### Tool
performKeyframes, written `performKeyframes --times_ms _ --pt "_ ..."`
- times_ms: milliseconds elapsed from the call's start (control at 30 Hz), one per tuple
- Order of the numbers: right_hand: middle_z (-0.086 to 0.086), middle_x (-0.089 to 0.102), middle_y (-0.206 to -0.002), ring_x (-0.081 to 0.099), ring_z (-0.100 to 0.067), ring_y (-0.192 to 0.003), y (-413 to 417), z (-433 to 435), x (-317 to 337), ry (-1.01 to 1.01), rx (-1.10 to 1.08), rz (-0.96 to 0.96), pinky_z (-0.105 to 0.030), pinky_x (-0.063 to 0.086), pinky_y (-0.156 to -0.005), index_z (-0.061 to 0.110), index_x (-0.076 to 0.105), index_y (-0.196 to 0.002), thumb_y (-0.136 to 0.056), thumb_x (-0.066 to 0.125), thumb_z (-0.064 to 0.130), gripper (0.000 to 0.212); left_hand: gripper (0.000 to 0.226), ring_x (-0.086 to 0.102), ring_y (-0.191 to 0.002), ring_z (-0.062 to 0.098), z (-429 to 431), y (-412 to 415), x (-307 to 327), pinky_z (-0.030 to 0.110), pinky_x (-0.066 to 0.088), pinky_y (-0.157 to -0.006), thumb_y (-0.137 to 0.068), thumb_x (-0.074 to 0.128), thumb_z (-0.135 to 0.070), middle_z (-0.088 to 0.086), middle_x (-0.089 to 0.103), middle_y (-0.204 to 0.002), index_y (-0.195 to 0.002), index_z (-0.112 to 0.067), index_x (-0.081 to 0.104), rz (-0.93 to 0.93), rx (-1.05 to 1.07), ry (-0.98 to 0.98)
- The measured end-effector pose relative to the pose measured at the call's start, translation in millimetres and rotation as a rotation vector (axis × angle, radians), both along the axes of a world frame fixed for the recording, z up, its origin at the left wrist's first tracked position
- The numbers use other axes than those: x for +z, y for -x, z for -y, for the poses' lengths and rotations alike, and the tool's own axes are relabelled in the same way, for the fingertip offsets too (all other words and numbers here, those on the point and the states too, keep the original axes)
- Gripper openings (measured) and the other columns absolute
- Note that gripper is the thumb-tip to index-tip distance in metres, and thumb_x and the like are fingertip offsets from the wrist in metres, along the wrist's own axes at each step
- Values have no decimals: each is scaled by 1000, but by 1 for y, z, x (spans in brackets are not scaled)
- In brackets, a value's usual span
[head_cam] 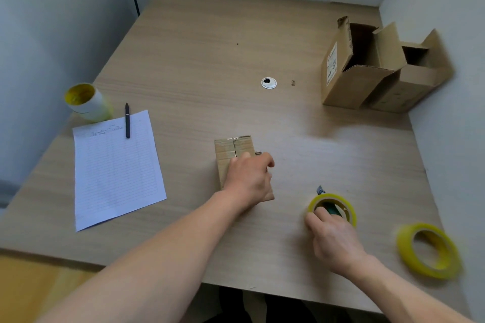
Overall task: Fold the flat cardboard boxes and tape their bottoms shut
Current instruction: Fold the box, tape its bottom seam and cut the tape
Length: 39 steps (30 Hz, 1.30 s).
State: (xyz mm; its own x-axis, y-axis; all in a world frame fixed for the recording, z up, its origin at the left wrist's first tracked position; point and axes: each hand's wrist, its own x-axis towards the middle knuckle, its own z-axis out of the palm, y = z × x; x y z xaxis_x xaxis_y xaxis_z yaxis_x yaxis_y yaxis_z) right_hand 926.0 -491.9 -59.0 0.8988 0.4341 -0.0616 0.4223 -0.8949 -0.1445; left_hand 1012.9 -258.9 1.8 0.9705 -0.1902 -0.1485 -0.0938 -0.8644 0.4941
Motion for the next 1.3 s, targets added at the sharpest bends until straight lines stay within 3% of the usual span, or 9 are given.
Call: performKeyframes --times_ms 100,200,367,467,633,867,1000,1200,1300 --pt "-3 47 -73 45 -28 -47 1 -2 -2 10 -51 -2 -34 27 -39 20 43 -78 -51 67 -1 42 25 57 -108 26 -23 -2 6 36 44 -89 -90 61 -30 2 63 -109 -112 -17 64 89 14 277" --pt "-1 48 -75 50 -29 -50 1 1 1 -5 -55 -57 -35 36 -42 23 43 -83 -55 65 10 38 45 51 -123 29 -47 20 2 42 44 -93 -79 59 -52 4 58 -129 -111 -20 65 473 39 124" --pt "4 53 -83 56 -25 -77 -10 1 26 -189 -118 40 -38 44 -71 21 58 -89 -72 59 47 31 83 5 -152 31 -51 46 -28 48 22 -119 -76 32 -77 4 6 -165 -141 -28 51 97 144 77" --pt "-3 59 -111 56 -25 -102 -38 -40 46 -379 -116 64 -40 46 -88 16 61 -117 -87 51 52 48 70 16 -150 26 -51 48 -53 44 27 -119 -86 37 -64 9 12 -164 -137 -20 57 150 181 265" --pt "2 30 -158 23 -11 -146 -63 -123 38 -579 -123 -288 -22 21 -115 28 31 -154 -90 25 65 74 47 27 -143 11 -38 47 -62 35 27 -118 -97 39 -44 -6 26 -155 -124 -19 68 306 386 499" --pt "-4 56 -140 45 -11 -124 -63 -135 0 -693 -150 -156 -4 22 -103 17 48 -145 -97 34 45 57 61 23 -148 18 -48 49 -68 39 29 -118 -96 36 -62 -6 19 -161 -139 -24 56 252 267 373" --pt "14 48 -140 47 -5 -125 -69 -120 13 -714 -96 -342 -21 33 -110 42 36 -142 -94 33 53 49 75 25 -145 26 -77 47 -69 36 23 -118 -89 35 -75 2 18 -162 -143 -26 50 265 33 196" --pt "2 48 -149 50 -22 -129 -71 -121 26 -554 -78 -422 -16 31 -99 27 32 -151 -102 43 38 52 74 33 -142 40 -95 26 -64 51 32 -114 -92 33 -73 17 21 -160 -144 -21 46 220 -183 51" --pt "0 70 -107 67 -21 -94 -71 -127 36 -648 -150 -525 -35 50 -94 37 37 -142 -103 46 34 40 77 25 -148 31 -108 10 -32 45 29 -119 -88 40 -74 10 10 -164 -147 -24 45 29 -271 33"
